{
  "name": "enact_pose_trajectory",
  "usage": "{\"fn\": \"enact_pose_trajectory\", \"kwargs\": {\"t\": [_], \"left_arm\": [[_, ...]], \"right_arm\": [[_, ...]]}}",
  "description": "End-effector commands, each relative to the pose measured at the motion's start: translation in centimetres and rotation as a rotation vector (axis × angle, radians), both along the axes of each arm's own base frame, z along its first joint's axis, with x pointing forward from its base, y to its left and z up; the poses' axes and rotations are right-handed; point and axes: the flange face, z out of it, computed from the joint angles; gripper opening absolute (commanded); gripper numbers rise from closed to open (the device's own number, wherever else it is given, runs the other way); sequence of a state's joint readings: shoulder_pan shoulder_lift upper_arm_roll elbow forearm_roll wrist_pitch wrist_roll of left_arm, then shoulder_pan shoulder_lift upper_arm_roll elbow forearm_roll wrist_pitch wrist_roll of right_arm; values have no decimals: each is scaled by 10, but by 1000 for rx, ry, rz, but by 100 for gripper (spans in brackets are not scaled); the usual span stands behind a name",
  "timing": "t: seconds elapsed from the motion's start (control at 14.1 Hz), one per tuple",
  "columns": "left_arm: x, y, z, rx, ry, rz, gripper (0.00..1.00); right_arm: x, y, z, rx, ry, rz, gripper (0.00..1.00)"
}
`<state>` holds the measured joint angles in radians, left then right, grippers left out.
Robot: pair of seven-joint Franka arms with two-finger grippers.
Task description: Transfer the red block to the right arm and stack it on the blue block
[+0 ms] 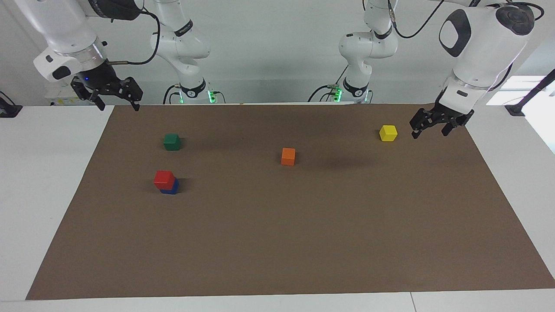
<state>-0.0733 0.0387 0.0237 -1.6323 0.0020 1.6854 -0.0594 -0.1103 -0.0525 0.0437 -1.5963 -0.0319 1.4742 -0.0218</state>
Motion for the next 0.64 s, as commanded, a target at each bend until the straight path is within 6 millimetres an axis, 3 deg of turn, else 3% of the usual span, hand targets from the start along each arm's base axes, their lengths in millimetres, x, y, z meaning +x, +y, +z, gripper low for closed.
{"fn": "enact_pose_trajectory", "kwargs": {"t": [0.0,0.57], "left_arm": [[-6,0,3,-18,6,13,100],[-6,1,3,-18,5,16,100]], "right_arm": [[-1,2,0,9,-45,-32,100],[-2,0,0,8,-42,-44,100]]}}
